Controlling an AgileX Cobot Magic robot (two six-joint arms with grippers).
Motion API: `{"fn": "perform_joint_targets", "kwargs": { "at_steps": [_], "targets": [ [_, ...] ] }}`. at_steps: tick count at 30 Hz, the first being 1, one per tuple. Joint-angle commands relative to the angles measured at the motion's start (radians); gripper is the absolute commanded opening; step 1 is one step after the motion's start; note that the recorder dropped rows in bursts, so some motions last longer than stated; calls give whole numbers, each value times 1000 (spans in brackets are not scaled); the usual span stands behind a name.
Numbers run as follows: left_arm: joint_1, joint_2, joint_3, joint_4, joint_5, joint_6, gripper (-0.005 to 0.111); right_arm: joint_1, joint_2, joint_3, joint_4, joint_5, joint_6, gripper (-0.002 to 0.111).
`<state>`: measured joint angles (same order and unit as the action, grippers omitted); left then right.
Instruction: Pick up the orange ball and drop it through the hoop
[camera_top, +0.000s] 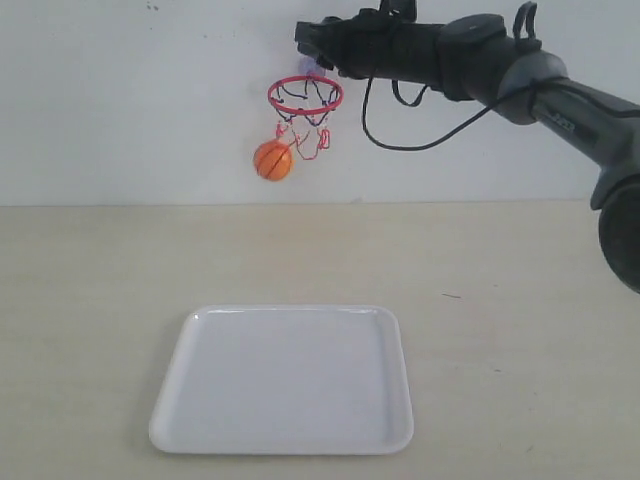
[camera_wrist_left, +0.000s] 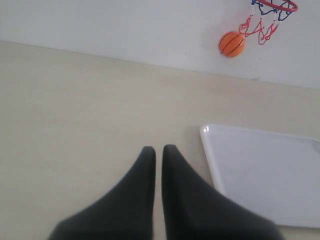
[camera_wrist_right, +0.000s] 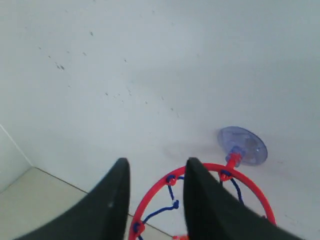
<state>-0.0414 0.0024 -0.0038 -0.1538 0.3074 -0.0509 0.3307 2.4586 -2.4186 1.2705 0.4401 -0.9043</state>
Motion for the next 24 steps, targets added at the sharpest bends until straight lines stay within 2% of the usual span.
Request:
{"fn": "perform_joint_targets", "kwargs": {
  "at_steps": [1, 5, 9, 15, 20, 24],
  "targets": [
    [-2, -2, 4, -6, -4, 6, 4, -56, -71, -6, -4, 74, 12, 1],
    [-2, -2, 4, -6, -4, 6, 4, -133, -112, -6, -50, 225, 142, 0],
    [-2, -2, 4, -6, -4, 6, 4, -233, -134, -6, -179, 453, 313, 0],
    [-2, -2, 4, -6, -4, 6, 4, -382, -142, -6, -146, 781, 347, 0],
    [-2, -2, 4, -6, -4, 6, 4, -451, -178, -6, -135, 781, 362, 0],
    [-2, -2, 4, -6, -4, 6, 4, -474, -236, -6, -222, 781, 422, 0]
  ]
}}
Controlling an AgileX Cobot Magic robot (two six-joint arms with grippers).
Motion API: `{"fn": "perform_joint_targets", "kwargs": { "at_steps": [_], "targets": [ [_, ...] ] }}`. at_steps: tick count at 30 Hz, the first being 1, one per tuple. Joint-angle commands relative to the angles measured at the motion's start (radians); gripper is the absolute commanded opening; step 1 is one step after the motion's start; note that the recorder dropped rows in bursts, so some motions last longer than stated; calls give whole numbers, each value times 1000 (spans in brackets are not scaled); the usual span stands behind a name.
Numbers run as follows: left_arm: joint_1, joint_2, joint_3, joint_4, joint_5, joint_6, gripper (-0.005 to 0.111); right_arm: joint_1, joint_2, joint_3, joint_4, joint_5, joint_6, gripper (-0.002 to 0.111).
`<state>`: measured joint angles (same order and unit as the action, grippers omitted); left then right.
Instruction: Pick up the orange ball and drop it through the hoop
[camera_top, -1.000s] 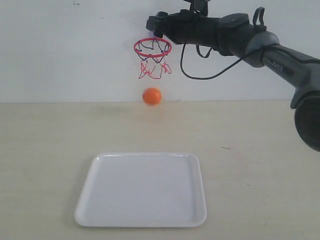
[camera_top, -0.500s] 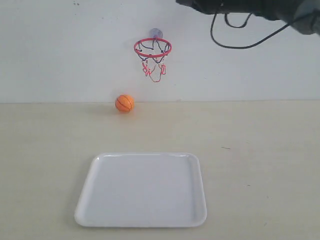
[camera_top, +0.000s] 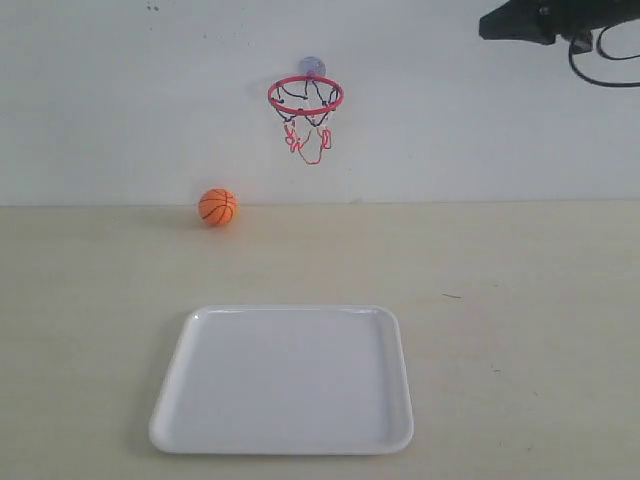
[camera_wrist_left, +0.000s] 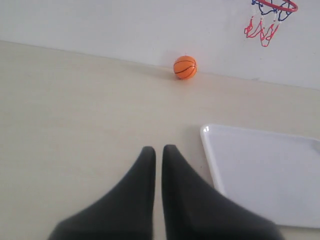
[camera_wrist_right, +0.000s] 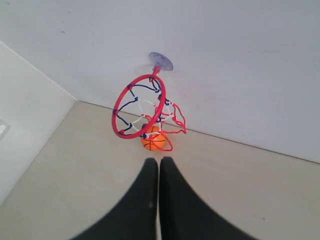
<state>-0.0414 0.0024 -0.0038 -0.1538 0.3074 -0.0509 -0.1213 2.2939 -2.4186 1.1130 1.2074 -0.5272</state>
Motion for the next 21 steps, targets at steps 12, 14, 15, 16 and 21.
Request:
{"fn": "perform_joint_targets", "kwargs": {
  "at_steps": [12, 14, 15, 16, 21],
  "targets": [
    [-2, -2, 4, -6, -4, 6, 4, -19, -465, 266, -406, 14, 140, 0],
    [-2, -2, 4, -6, -4, 6, 4, -19, -563, 377, -458, -8, 128, 0],
    [-2, -2, 4, -6, -4, 6, 4, -19, -617, 449, -480, -35, 118, 0],
    [-2, -2, 4, -6, -4, 6, 4, -19, -673, 530, -497, -69, 114, 0],
    [-2, -2, 4, -6, -4, 6, 4, -19, -980, 1017, -477, -276, 74, 0]
  ]
}}
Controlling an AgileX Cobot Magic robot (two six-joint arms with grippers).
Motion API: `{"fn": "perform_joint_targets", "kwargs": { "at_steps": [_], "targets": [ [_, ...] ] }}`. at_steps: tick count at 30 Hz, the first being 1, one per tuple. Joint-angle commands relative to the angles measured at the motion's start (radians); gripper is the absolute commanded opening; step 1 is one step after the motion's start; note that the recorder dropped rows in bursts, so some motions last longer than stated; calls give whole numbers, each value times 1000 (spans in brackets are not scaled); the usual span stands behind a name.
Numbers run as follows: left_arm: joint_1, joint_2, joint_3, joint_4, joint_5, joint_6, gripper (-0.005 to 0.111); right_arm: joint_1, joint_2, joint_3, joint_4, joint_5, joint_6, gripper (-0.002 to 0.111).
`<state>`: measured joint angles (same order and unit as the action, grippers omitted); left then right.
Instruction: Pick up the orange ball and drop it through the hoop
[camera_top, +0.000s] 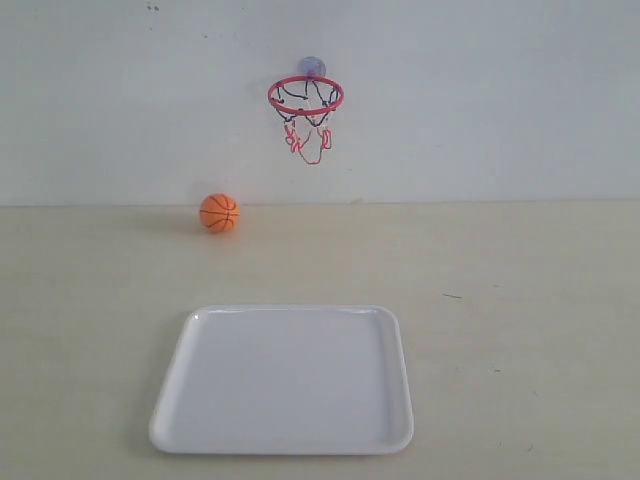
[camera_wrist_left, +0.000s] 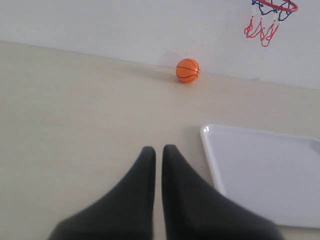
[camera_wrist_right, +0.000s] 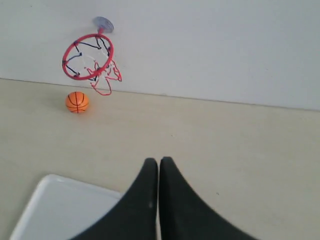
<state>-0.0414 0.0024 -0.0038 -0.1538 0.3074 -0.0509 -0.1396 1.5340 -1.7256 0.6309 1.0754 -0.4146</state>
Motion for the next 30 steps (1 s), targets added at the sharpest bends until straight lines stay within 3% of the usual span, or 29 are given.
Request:
{"fn": "perform_joint_targets", "kwargs": {
  "at_steps": [1, 4, 5, 9, 13, 21, 26, 30],
  "targets": [
    [-2, -2, 4, -6, -4, 6, 4, -1, -275, 435, 20, -201, -50, 0],
    [-2, -2, 4, -6, -4, 6, 4, -1, -463, 700, 34, -290, -23, 0],
    [-2, -2, 4, -6, -4, 6, 4, -1, -567, 838, 34, -279, -21, 0],
    [-2, -2, 4, -6, -4, 6, 4, -1, -787, 1075, 34, -192, -21, 0],
    [-2, -2, 4, -6, -4, 6, 4, -1, -912, 1127, 36, -107, -21, 0],
    [-2, -2, 4, -6, -4, 6, 4, 1, -1024, 1125, -36, -118, -71, 0],
    [-2, -2, 4, -6, -4, 6, 4, 43, -1090, 1125, -33, -245, -69, 0],
    [-2, -2, 4, -6, -4, 6, 4, 166, -1162, 1128, -33, -406, -66, 0]
  ]
}}
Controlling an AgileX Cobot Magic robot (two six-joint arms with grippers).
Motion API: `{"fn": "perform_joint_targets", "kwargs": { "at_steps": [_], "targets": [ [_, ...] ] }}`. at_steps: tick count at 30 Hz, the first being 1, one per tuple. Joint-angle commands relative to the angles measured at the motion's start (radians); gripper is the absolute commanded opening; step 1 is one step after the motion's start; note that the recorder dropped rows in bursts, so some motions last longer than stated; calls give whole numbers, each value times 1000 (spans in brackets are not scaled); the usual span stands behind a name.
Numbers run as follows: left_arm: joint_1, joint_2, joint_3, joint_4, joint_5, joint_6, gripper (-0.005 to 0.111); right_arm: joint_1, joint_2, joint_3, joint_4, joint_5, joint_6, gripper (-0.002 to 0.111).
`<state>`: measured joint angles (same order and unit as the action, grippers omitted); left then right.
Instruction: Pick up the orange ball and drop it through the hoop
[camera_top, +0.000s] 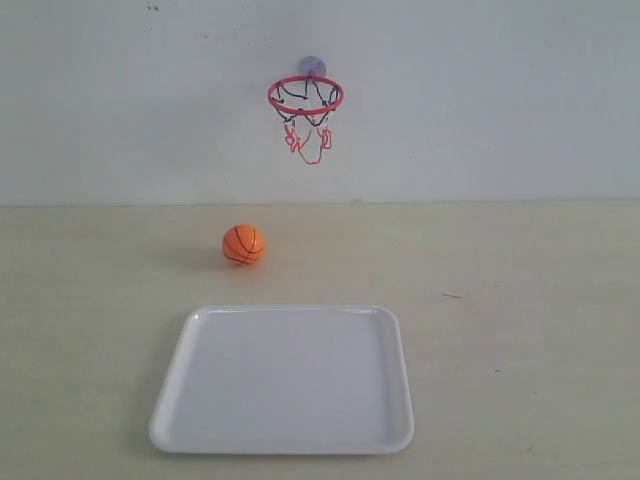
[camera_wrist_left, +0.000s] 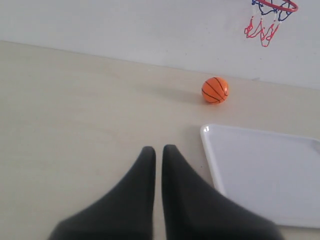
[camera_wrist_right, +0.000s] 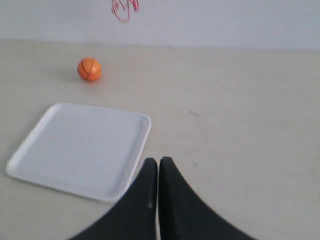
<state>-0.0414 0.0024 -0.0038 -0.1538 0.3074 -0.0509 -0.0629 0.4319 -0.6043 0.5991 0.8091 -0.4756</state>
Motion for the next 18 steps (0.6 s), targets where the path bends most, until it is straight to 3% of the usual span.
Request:
{"fn": "perform_joint_targets", "kwargs": {
  "at_steps": [1, 4, 9, 14, 18],
  "targets": [
    [-2, -2, 4, -6, -4, 6, 4, 121, -83, 17, -2, -191, -7, 0],
    [-2, -2, 4, -6, -4, 6, 4, 174, -168, 87, -2, -362, -9, 0],
    [-2, -2, 4, -6, -4, 6, 4, 140, -370, 371, 41, -611, -1, 0],
    [-2, -2, 4, -6, -1, 5, 4, 142, -432, 586, 92, -627, -1, 0],
    [-2, -2, 4, -6, -1, 5, 4, 142, -417, 604, 62, -589, -2, 0]
  ]
}}
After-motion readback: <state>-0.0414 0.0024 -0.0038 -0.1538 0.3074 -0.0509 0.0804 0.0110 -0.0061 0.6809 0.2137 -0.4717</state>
